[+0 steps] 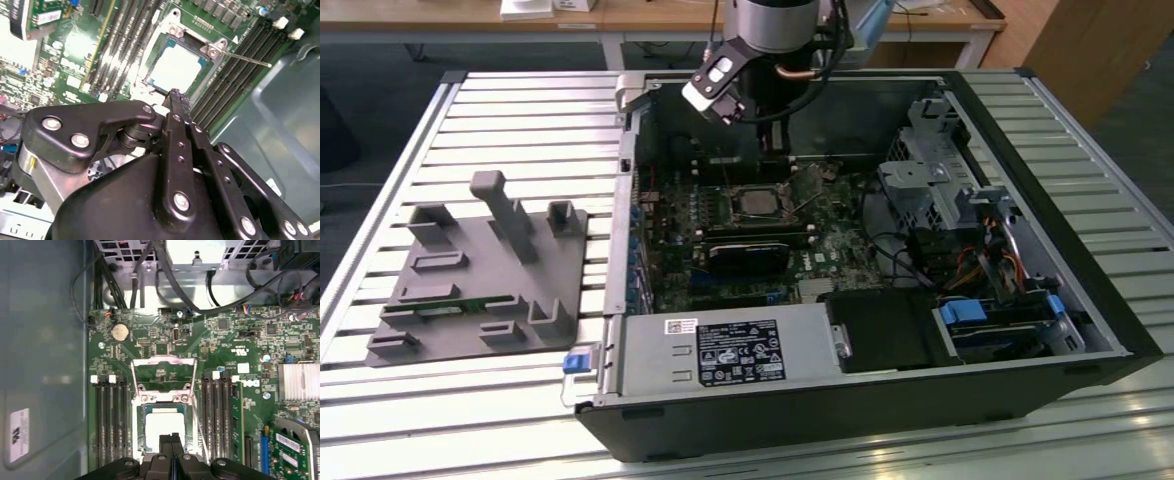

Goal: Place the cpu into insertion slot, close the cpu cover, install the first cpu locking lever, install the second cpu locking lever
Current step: 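Close the cpu cover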

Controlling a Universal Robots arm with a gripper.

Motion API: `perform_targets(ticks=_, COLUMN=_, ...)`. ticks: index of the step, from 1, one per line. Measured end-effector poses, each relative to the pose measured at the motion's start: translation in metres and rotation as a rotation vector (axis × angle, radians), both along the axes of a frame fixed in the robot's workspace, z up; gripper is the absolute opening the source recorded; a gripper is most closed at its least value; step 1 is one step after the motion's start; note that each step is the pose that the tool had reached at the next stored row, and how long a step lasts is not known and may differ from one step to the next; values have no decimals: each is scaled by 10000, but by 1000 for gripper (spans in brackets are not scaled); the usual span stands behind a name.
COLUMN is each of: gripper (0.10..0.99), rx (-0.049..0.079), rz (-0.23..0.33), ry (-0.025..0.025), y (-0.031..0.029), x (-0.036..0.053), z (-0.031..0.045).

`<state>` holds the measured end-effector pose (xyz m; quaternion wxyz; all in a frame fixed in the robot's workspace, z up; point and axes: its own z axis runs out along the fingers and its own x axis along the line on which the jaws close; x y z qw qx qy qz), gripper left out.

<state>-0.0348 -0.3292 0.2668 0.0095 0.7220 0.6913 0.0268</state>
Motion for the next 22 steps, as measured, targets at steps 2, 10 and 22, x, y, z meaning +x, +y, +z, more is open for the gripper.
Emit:
perform_targets(ticks=2, gripper=106, rx=0, rz=0, ry=0, y=-26, x=2, z=0)
perform_targets(ticks=10, gripper=106, rx=5, rz=249, ry=32, y=-29, x=150, z=0)
perform_targets(ticks=22, gripper=106, rx=3, rz=830, ry=78, y=-29, x=339, z=0)
